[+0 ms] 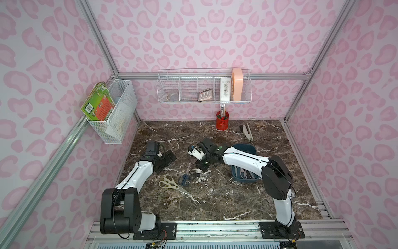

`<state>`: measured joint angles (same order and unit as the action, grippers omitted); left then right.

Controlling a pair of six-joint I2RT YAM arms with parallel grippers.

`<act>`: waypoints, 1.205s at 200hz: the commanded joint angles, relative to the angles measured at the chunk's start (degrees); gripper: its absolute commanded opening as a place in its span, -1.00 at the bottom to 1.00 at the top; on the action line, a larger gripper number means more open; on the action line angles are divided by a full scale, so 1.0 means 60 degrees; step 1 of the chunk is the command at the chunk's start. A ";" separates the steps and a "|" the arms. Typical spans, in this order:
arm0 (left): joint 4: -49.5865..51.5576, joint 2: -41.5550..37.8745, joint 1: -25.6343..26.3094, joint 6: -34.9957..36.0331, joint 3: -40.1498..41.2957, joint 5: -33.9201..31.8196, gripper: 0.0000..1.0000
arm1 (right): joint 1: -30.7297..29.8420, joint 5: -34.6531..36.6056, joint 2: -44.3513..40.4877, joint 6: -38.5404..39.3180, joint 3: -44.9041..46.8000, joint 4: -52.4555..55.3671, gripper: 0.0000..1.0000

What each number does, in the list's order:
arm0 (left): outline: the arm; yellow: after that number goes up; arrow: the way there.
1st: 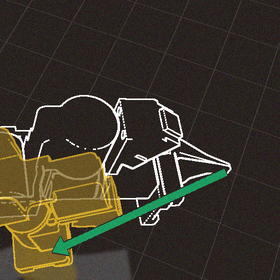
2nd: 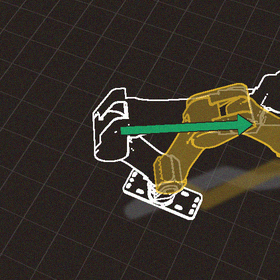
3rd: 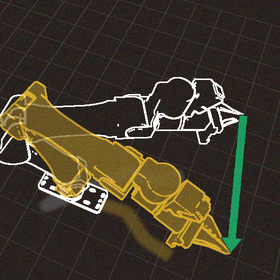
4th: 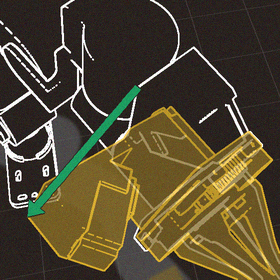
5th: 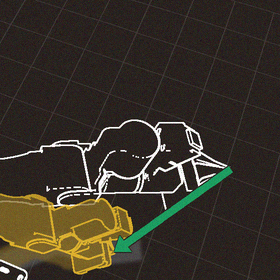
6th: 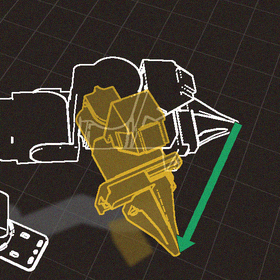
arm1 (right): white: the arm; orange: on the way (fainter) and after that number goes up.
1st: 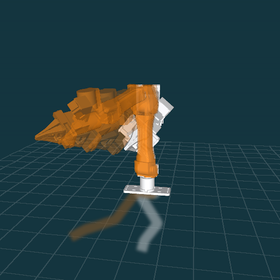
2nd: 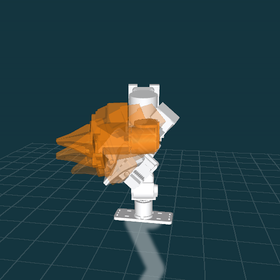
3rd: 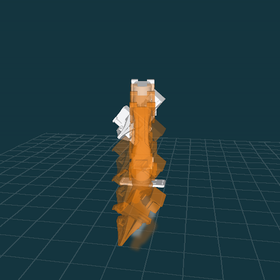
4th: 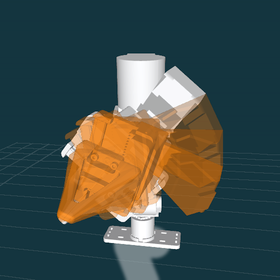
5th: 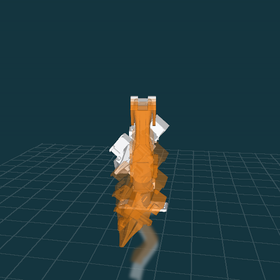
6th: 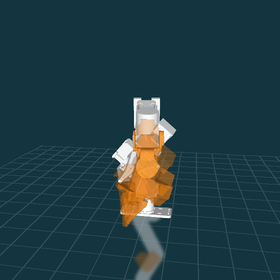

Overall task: Put the scissors into the storage box
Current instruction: Pick up the scissors from the center of the board.

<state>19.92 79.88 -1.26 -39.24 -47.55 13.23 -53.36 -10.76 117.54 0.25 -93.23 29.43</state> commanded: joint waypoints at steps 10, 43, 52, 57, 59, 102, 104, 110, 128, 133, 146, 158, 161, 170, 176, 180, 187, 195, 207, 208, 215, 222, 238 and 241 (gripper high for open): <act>-0.0330 -0.0077 -0.0108 -0.0254 0.0113 0.0347 0.95 | -0.0216 0.0146 0.0680 0.0157 -0.0634 0.0110 -0.42; -0.0394 -0.0169 -0.0120 -0.0298 0.0142 0.0446 0.95 | -0.0249 0.0538 0.1521 0.0185 -0.1547 0.0705 -0.43; -0.0395 -0.0199 -0.0114 -0.0310 0.0145 0.0446 0.95 | -0.0271 0.0591 0.1673 0.0185 -0.1727 0.0825 -0.43; -0.0398 -0.0210 -0.0120 -0.0323 0.0142 0.0435 0.95 | -0.0262 0.0607 0.1752 0.0178 -0.1790 0.0859 -0.43; -0.0392 -0.0215 -0.0126 -0.0324 0.0146 0.0439 0.95 | -0.0261 0.0607 0.1782 0.0171 -0.1809 0.0865 -0.44; -0.0349 -0.0290 -0.0200 -0.0329 0.0156 0.0302 0.95 | -0.0311 0.0652 0.2021 0.0205 -0.1838 0.0941 -0.46; -0.0347 -0.0294 -0.0208 -0.0351 0.0153 0.0300 0.95 | -0.0321 0.0666 0.2025 0.0207 -0.1817 0.0933 -0.46; -0.0347 -0.0284 -0.0234 -0.0358 0.0148 0.0301 0.95 | -0.0344 0.0724 0.2029 0.0207 -0.1769 0.0894 -0.47; -0.0344 -0.0290 -0.0299 -0.0381 0.0170 0.0271 0.95 | -0.0355 0.0754 0.2067 0.0164 -0.1657 0.0785 -0.48; -0.0332 -0.0301 -0.0307 -0.0379 0.0160 0.0245 0.95 | -0.0349 0.0742 0.2095 0.0165 -0.1657 0.0765 -0.49; -0.0296 -0.0336 -0.0318 -0.0374 0.0170 0.0190 0.95 | -0.0352 0.0787 0.2166 0.0150 -0.1647 0.0779 -0.50; -0.0275 -0.0356 -0.0333 -0.0383 0.0195 0.0148 0.95 | -0.0362 0.0827 0.2215 0.0162 -0.1672 0.0781 -0.50; -0.0274 -0.0363 -0.0340 -0.0380 0.0195 0.0126 0.95 | -0.0356 0.0827 0.2229 0.0163 -0.1673 0.0799 -0.50; -0.0276 -0.0363 -0.0353 -0.0377 0.0197 0.0116 0.95 | -0.0349 0.0827 0.2237 0.0163 -0.1686 0.0808 -0.51; -0.0275 -0.0363 -0.0357 -0.0374 0.0201 0.0116 0.95 | -0.0350 0.0826 0.2237 0.0156 -0.1671 0.0794 -0.52; -0.0284 -0.0363 -0.0348 -0.0373 0.0193 0.0106 0.95 | -0.0362 0.0841 0.2244 0.0160 -0.1655 0.0783 -0.51; -0.0283 -0.0364 -0.0344 -0.0375 0.0204 0.0089 0.95 | -0.0351 0.0870 0.2245 0.0150 -0.1629 0.0751 -0.52; -0.0282 -0.0363 -0.0354 -0.0385 0.0204 0.0083 0.95 | -0.0359 0.0898 0.2238 0.0134 -0.1609 0.0735 -0.52; -0.0287 -0.0349 -0.0360 -0.0388 0.0205 0.0095 0.95 | -0.0353 0.0955 0.2237 0.0119 -0.1641 0.0748 -0.53; -0.0280 -0.0349 -0.0361 -0.0388 0.0205 0.0102 0.95 | -0.0351 0.0965 0.2237 0.0119 -0.1650 0.0756 -0.53; -0.0274 -0.0351 -0.0366 -0.0391 0.0213 0.0109 0.95 | -0.0351 0.1020 0.2238 0.0112 -0.1683 0.0789 -0.53; -0.0274 -0.0353 -0.0368 -0.0401 0.0205 0.0112 0.95 | -0.0357 0.1071 0.2422 0.0103 -0.1710 0.0798 -0.53; -0.0274 -0.0363 -0.0372 -0.0394 0.0224 0.0095 0.95 | -0.0362 0.1174 0.2537 0.0105 -0.1768 0.0809 -0.53; -0.0299 -0.0374 -0.0374 -0.0391 0.0220 0.0094 0.95 | -0.0353 0.1176 0.2544 0.0105 -0.1782 0.0808 -0.53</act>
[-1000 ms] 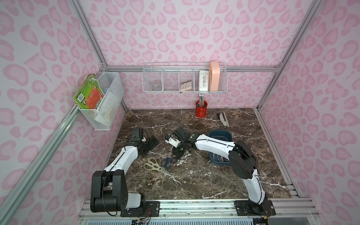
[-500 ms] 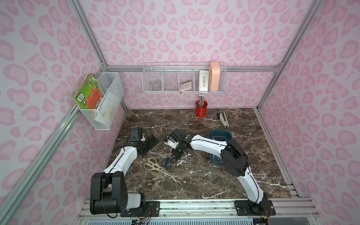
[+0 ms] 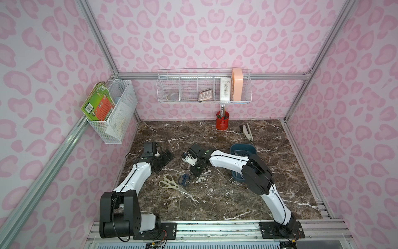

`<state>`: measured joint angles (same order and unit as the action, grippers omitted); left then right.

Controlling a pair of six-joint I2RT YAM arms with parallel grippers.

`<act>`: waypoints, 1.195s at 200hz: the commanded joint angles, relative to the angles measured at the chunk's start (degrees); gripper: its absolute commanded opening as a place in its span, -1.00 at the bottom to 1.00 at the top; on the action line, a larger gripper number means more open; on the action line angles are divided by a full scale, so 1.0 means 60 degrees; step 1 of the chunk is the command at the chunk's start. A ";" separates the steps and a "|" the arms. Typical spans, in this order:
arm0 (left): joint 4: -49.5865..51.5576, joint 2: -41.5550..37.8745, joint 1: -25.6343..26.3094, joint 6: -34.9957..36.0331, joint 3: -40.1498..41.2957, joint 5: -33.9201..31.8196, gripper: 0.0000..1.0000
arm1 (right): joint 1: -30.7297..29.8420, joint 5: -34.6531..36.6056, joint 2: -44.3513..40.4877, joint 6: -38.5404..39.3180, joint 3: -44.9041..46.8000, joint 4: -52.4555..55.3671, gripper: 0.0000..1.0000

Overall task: Put the scissors into the storage box
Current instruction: Pick up the scissors from the center of the board.

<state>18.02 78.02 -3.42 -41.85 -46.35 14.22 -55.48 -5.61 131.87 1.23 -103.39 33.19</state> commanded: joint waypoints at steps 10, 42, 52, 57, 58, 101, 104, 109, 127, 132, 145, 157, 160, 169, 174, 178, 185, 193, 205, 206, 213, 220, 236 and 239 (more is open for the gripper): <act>0.0022 -0.0068 -0.0005 0.0045 0.0029 -0.0067 0.95 | -0.0010 0.0345 0.0176 -0.0059 -0.0122 0.0171 -0.53; 0.0028 -0.0068 -0.0005 0.0045 0.0026 -0.0055 0.95 | -0.0018 0.0489 0.0342 0.0020 -0.0325 0.0355 -0.53; 0.0026 -0.0083 -0.0009 0.0057 0.0022 -0.0053 0.95 | -0.0012 0.0695 0.0430 0.0051 -0.0366 0.0490 -0.53; 0.0027 -0.0103 -0.0005 0.0060 0.0032 -0.0043 0.95 | -0.0014 0.0794 0.0458 0.0070 -0.0364 0.0536 -0.54; 0.0028 -0.0101 -0.0010 0.0060 0.0026 -0.0042 0.95 | -0.0012 0.0813 0.0468 0.0079 -0.0362 0.0549 -0.54; 0.0038 -0.0099 -0.0016 0.0049 0.0036 -0.0091 0.95 | -0.0021 0.1104 0.0608 0.0232 -0.0389 0.0996 -0.64; 0.0043 -0.0105 -0.0016 0.0048 0.0042 -0.0095 0.95 | -0.0021 0.1104 0.0607 0.0244 -0.0384 0.1019 -0.65; 0.0042 -0.0112 -0.0016 0.0057 0.0045 -0.0098 0.95 | -0.0020 0.1110 0.0624 0.0255 -0.0372 0.1043 -0.68; 0.0044 -0.0113 -0.0020 0.0064 0.0049 -0.0128 0.95 | -0.0004 0.1185 0.0623 0.0277 -0.0272 0.1060 -0.80; 0.0043 -0.0112 -0.0018 0.0073 0.0044 -0.0124 0.95 | -0.0008 0.1223 0.0626 0.0278 -0.0254 0.1067 -0.83; 0.0050 -0.0112 -0.0028 0.0069 0.0044 -0.0126 0.95 | 0.0011 0.1196 0.0623 0.0278 -0.0187 0.1042 -0.91; 0.0058 -0.0099 -0.0016 0.0062 0.0049 -0.0117 0.95 | 0.0021 0.1193 0.0610 0.0278 -0.0114 0.0991 -0.97; 0.0062 -0.0098 -0.0016 0.0068 0.0047 -0.0116 0.95 | 0.0025 0.1188 0.0596 0.0265 -0.0088 0.0982 -0.99; 0.0060 -0.0098 -0.0016 0.0063 0.0036 -0.0121 0.95 | 0.0036 0.1174 0.0573 0.0263 -0.0032 0.0943 -1.00; 0.0044 -0.0099 -0.0016 0.0064 0.0044 -0.0128 0.95 | 0.0048 0.1168 0.0546 0.0255 0.0013 0.0910 -1.00; 0.0043 -0.0098 -0.0016 0.0069 0.0057 -0.0107 0.95 | 0.0053 0.1161 0.0524 0.0249 0.0040 0.0876 -1.00; 0.0049 -0.0088 -0.0017 0.0063 0.0046 -0.0110 0.95 | 0.0077 0.1161 0.0486 0.0233 0.0107 0.0830 -1.00; 0.0030 -0.0069 -0.0023 0.0069 0.0049 -0.0093 0.95 | 0.0101 0.1160 0.0434 0.0206 0.0137 0.0804 -1.00; 0.0000 -0.0043 -0.0018 0.0060 0.0057 -0.0069 0.95 | 0.0151 0.1099 0.0333 0.0164 0.0206 0.0714 -1.00; 0.0000 -0.0041 -0.0017 0.0060 0.0053 -0.0069 0.95 | 0.0151 0.1090 0.0332 0.0162 0.0209 0.0704 -1.00; -0.0017 -0.0009 -0.0016 0.0034 0.0057 -0.0058 0.95 | 0.0191 0.1000 0.0253 0.0114 0.0227 0.0641 -1.00; -0.0037 0.0029 -0.0018 0.0042 0.0050 -0.0068 0.95 | 0.0238 0.0907 0.0193 0.0063 0.0240 0.0575 -1.00; -0.0062 0.0159 -0.0017 0.0055 0.0039 0.0039 0.95 | 0.0335 0.0626 0.0011 -0.0068 0.0226 0.0457 -1.00; -0.0067 0.0185 -0.0016 0.0059 0.0042 0.0055 0.95 | 0.0364 0.0585 -0.0015 -0.0099 0.0226 0.0428 -1.00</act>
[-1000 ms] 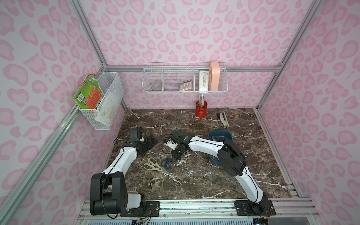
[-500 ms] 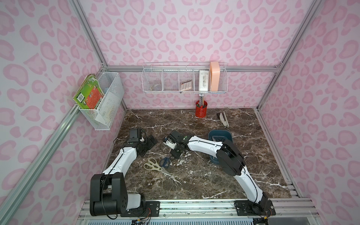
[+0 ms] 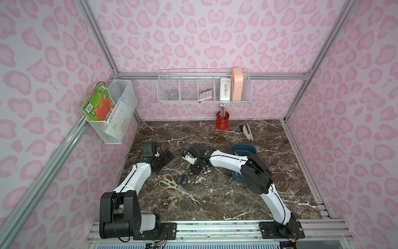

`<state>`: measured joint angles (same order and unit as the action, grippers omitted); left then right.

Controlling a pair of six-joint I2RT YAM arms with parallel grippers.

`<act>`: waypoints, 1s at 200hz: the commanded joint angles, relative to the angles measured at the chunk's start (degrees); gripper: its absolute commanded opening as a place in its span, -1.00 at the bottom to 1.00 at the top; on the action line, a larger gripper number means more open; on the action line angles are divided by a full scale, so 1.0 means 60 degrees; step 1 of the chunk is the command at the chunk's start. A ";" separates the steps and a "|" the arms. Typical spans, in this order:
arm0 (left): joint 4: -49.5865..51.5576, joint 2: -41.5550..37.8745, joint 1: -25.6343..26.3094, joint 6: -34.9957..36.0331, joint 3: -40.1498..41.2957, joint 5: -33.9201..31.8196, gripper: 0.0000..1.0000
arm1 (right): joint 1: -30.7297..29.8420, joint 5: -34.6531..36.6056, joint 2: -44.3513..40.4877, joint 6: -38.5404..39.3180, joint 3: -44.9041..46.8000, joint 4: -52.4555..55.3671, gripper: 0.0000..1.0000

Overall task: Put the scissors into the storage box
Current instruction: Pick up the scissors from the center of the board, then place the scissors in the storage box.

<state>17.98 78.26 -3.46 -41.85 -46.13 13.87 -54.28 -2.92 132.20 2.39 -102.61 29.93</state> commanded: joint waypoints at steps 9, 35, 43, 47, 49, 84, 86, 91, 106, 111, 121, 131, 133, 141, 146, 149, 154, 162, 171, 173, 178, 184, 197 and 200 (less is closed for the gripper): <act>-0.0067 0.0202 -0.0012 0.0059 -0.0017 0.0184 0.95 | 0.0228 -0.0037 -0.0122 -0.0360 0.0087 0.0895 -1.00; -0.0140 0.0312 -0.0012 0.0037 0.0018 0.0285 0.95 | 0.0413 -0.0635 -0.0617 -0.0652 0.0122 0.0600 -1.00; -0.0162 0.0332 -0.0020 0.0045 0.0005 0.0321 0.95 | 0.0498 -0.0891 -0.0734 -0.0776 0.0151 0.0497 -1.00; -0.0165 0.0369 -0.0012 0.0053 0.0005 0.0339 0.95 | 0.0552 -0.0998 -0.0801 -0.0836 0.0160 0.0454 -1.00; -0.0168 0.0384 -0.0013 0.0051 0.0010 0.0354 0.95 | 0.0569 -0.1064 -0.0835 -0.0867 0.0166 0.0437 -1.00; -0.0314 0.0582 -0.0012 0.0023 0.0009 0.0654 0.95 | 0.0954 -0.1404 -0.1412 -0.1336 0.0228 0.0183 -1.00; -0.0322 0.0599 -0.0010 0.0018 0.0008 0.0675 0.95 | 0.0970 -0.1404 -0.1439 -0.1366 0.0227 0.0193 -1.00; -0.0342 0.0646 -0.0016 0.0022 -0.0016 0.0753 0.95 | 0.1036 -0.1381 -0.1519 -0.1439 0.0220 0.0168 -1.00; -0.0400 0.0804 -0.0011 0.0009 -0.0037 0.0981 0.94 | 0.1189 -0.1219 -0.1758 -0.1740 0.0197 0.0154 -1.00; -0.0424 0.0841 -0.0012 0.0012 -0.0046 0.1037 0.94 | 0.1250 -0.1188 -0.1843 -0.1856 0.0199 0.0131 -1.00; -0.0469 0.0908 -0.0020 -0.0006 -0.0052 0.1134 0.94 | 0.1368 -0.0995 -0.2053 -0.2159 0.0223 0.0072 -1.00; -0.0490 0.0938 -0.0014 0.0001 -0.0064 0.1185 0.94 | 0.1492 -0.0872 -0.2268 -0.2443 0.0302 -0.0004 -1.00; -0.0491 0.0940 -0.0010 0.0009 -0.0073 0.1185 0.94 | 0.1519 -0.0835 -0.2323 -0.2496 0.0311 -0.0022 -1.00; -0.0518 0.0942 -0.0009 0.0007 -0.0075 0.1239 0.94 | 0.1622 -0.0651 -0.2539 -0.2763 0.0421 -0.0121 -1.00; -0.0529 0.0952 -0.0010 0.0027 -0.0075 0.1268 0.93 | 0.1696 -0.0463 -0.2679 -0.2917 0.0520 -0.0177 -1.00; -0.0533 0.0947 -0.0016 0.0036 -0.0077 0.1287 0.93 | 0.1747 -0.0330 -0.2772 -0.3028 0.0585 -0.0198 -1.00; -0.0543 0.0949 -0.0011 0.0045 -0.0065 0.1313 0.93 | 0.1853 -0.0100 -0.2912 -0.3196 0.0673 -0.0206 -1.00; -0.0542 0.0960 -0.0016 0.0051 -0.0074 0.1342 0.93 | 0.2011 0.0209 -0.3143 -0.3438 0.0878 -0.0238 -1.00; -0.0577 0.0956 -0.0008 0.0060 -0.0070 0.1397 0.92 | 0.2242 0.0425 -0.3408 -0.3642 0.1160 -0.0231 -1.00; -0.0586 0.0960 -0.0008 0.0060 -0.0074 0.1414 0.92 | 0.2296 0.0453 -0.3483 -0.3678 0.1221 -0.0236 -1.00; -0.0595 0.0982 -0.0009 0.0074 -0.0075 0.1483 0.92 | 0.2449 0.0518 -0.3624 -0.3742 0.1412 -0.0266 -1.00; -0.0606 0.1002 -0.0017 0.0096 -0.0089 0.1574 0.92 | 0.2634 0.0642 -0.3825 -0.3814 0.1678 -0.0288 -1.00; -0.0602 0.1123 0.0006 0.0169 -0.0158 0.1764 0.93 | 0.3062 0.0751 -0.4301 -0.3923 0.2340 -0.0404 -1.00; -0.0591 0.1153 0.0002 0.0184 -0.0177 0.1800 0.93 | 0.3172 0.0745 -0.4423 -0.3939 0.2506 -0.0466 -1.00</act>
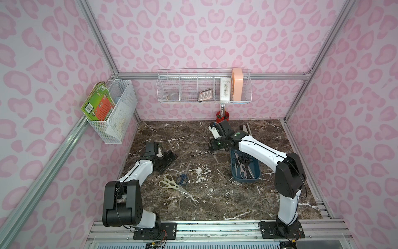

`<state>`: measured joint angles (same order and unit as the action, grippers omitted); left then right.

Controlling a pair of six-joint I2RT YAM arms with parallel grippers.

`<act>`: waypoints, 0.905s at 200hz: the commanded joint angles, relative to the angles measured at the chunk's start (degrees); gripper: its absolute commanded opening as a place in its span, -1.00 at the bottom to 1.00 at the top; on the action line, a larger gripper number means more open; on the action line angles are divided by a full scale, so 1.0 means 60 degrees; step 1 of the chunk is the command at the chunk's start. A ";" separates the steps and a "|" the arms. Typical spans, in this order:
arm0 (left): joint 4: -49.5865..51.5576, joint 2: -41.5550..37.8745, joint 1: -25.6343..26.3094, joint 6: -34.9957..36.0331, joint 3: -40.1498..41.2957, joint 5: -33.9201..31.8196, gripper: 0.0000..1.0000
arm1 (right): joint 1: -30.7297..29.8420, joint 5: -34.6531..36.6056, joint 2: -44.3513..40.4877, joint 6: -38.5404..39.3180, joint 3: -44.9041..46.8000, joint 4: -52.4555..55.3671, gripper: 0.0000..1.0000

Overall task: Put the scissors into the storage box
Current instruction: Place the scissors in the storage box.

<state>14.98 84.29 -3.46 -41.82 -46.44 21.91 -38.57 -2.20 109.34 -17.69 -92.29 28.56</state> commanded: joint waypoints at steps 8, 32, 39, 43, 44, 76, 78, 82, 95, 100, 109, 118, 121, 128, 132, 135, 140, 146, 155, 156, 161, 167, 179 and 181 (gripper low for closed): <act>-0.0095 0.0234 0.0025 0.0204 -0.0166 0.0596 0.93 | 0.0822 0.0616 -0.0937 -0.0621 0.1258 -0.0382 -1.00; -0.0197 0.0472 0.0108 0.0229 -0.0230 0.0864 0.93 | 0.1673 0.0892 -0.1690 -0.0697 0.2563 -0.0563 -1.00; -0.0197 0.0497 0.0134 0.0266 -0.0260 0.0916 0.93 | 0.1889 0.1002 -0.1893 -0.0667 0.2941 -0.0592 -1.00; -0.0197 0.0523 0.0161 0.0296 -0.0273 0.0920 0.93 | 0.2040 0.1036 -0.2033 -0.0642 0.3165 -0.0631 -1.00; -0.0197 0.0517 0.0157 0.0308 -0.0273 0.0919 0.93 | 0.2066 0.1031 -0.2064 -0.0641 0.3202 -0.0637 -1.00; -0.0029 0.0552 0.0430 0.0617 -0.0356 0.0676 0.93 | 0.2737 0.0972 -0.2700 -0.0727 0.4355 -0.0882 -1.00; -0.0023 0.0555 0.0449 0.0636 -0.0349 0.0660 0.93 | 0.2755 0.0972 -0.2730 -0.0735 0.4426 -0.0908 -1.00; 0.0006 0.0545 0.0472 0.0656 -0.0369 0.0631 0.92 | 0.2786 0.0971 -0.2786 -0.0747 0.4556 -0.0969 -1.00; 0.0075 0.0578 0.0545 0.0749 -0.0381 0.0558 0.92 | 0.2824 0.1025 -0.2903 -0.0850 0.4907 -0.1112 -1.00; 0.0081 0.0585 0.0573 0.0797 -0.0390 0.0552 0.92 | 0.2824 0.1016 -0.2930 -0.0879 0.5023 -0.1188 -1.00; 0.0117 0.0590 0.0612 0.0859 -0.0391 0.0506 0.93 | 0.2817 0.1018 -0.2940 -0.0938 0.5193 -0.1346 -1.00; 0.0191 0.0596 0.0661 0.0919 -0.0412 0.0431 0.92 | 0.2816 0.1011 -0.2906 -0.0976 0.5328 -0.1497 -1.00; 0.0221 0.0590 0.0678 0.0941 -0.0424 0.0394 0.92 | 0.2823 0.1014 -0.2900 -0.0977 0.5358 -0.1537 -1.00; 0.0311 0.0585 0.0707 0.1010 -0.0449 0.0307 0.92 | 0.2824 0.1072 -0.2831 -0.1006 0.5410 -0.1587 -1.00; 0.0375 0.0560 0.0730 0.1043 -0.0452 0.0252 0.92 | 0.2821 0.1142 -0.2791 -0.1030 0.5428 -0.1621 -1.00; 0.0414 0.0553 0.0739 0.1062 -0.0464 0.0222 0.92 | 0.2835 0.1174 -0.2765 -0.1024 0.5446 -0.1644 -1.00; 0.0482 0.0520 0.0763 0.1117 -0.0485 0.0143 0.92 | 0.2816 0.1218 -0.2738 -0.1029 0.5462 -0.1697 -1.00; 0.0554 0.0500 0.0779 0.1164 -0.0505 0.0076 0.92 | 0.2811 0.1254 -0.2708 -0.1042 0.5490 -0.1772 -1.00; 0.0642 0.0448 0.0797 0.1208 -0.0519 -0.0007 0.92 | 0.2824 0.1225 -0.2692 -0.1043 0.5558 -0.1919 -1.00; 0.0647 0.0436 0.0797 0.1211 -0.0521 -0.0013 0.92 | 0.2832 0.1213 -0.2687 -0.1046 0.5563 -0.1933 -1.00; 0.0671 0.0422 0.0802 0.1232 -0.0509 -0.0040 0.92 | 0.2828 0.1163 -0.2673 -0.1074 0.5591 -0.2016 -1.00; 0.0684 0.0399 0.0812 0.1232 -0.0502 -0.0059 0.92 | 0.2810 0.1120 -0.2641 -0.1094 0.5608 -0.2096 -1.00; 0.0720 0.0376 0.0819 0.1230 -0.0514 -0.0075 0.92 | 0.2746 0.1133 -0.2559 -0.1109 0.5630 -0.2181 -1.00; 0.0724 0.0364 0.0825 0.1229 -0.0520 -0.0081 0.92 | 0.2728 0.1140 -0.2541 -0.1101 0.5620 -0.2185 -1.00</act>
<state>17.58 87.02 1.43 -35.81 -49.08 22.76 -21.65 4.21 93.36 -23.73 -58.67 18.68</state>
